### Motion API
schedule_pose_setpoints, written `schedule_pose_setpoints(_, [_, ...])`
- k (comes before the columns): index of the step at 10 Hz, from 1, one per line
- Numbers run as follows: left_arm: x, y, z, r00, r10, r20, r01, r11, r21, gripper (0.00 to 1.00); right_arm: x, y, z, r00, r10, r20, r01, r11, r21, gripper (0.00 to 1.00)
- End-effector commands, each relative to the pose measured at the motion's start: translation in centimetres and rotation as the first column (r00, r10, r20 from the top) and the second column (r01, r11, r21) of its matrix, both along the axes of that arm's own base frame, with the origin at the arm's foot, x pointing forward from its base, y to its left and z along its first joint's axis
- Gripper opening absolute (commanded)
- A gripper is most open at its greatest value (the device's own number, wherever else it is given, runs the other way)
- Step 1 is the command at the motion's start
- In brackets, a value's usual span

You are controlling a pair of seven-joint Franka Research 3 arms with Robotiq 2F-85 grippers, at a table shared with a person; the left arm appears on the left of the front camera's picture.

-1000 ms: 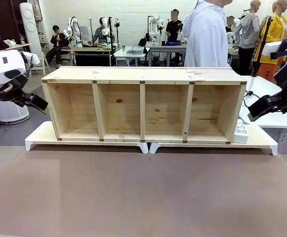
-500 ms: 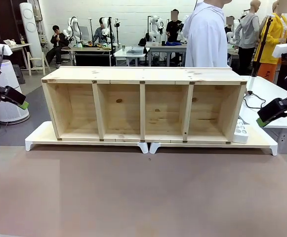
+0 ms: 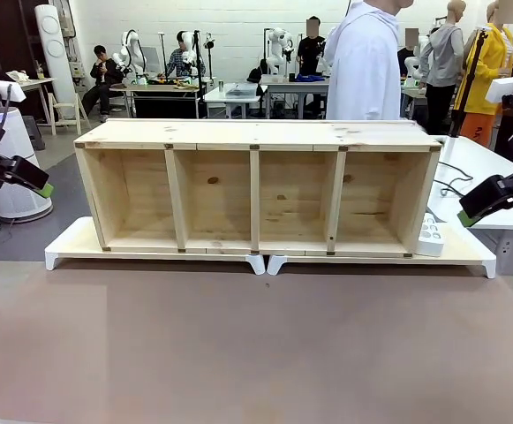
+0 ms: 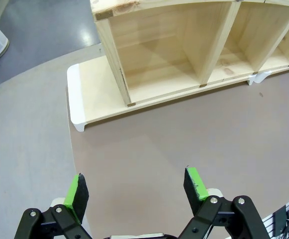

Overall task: Perform cable management.
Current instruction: When the cord part of the Power Cable appears at the lower middle area of the table and stops, grasp the cord part of the Power Cable.

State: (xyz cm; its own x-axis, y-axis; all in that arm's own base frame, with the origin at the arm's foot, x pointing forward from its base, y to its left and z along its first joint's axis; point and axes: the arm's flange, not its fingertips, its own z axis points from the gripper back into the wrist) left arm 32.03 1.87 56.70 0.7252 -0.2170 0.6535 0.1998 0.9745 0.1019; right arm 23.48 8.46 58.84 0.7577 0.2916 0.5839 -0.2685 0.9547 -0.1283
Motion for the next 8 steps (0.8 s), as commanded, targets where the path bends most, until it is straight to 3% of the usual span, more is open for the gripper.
schedule_pose_setpoints(1, [0.22,-0.1,-0.06,1.0,-0.001,0.006,0.001,1.0,0.0,1.0,0.21,-0.03,0.06,1.0,0.0,0.009,0.0,1.0,0.0,1.0])
schedule_pose_setpoints(8, [0.22,-0.1,-0.06,1.0,-0.001,0.006,0.001,1.0,0.0,1.0,0.21,-0.03,0.06,1.0,0.0,0.009,0.0,1.0,0.0,1.0])
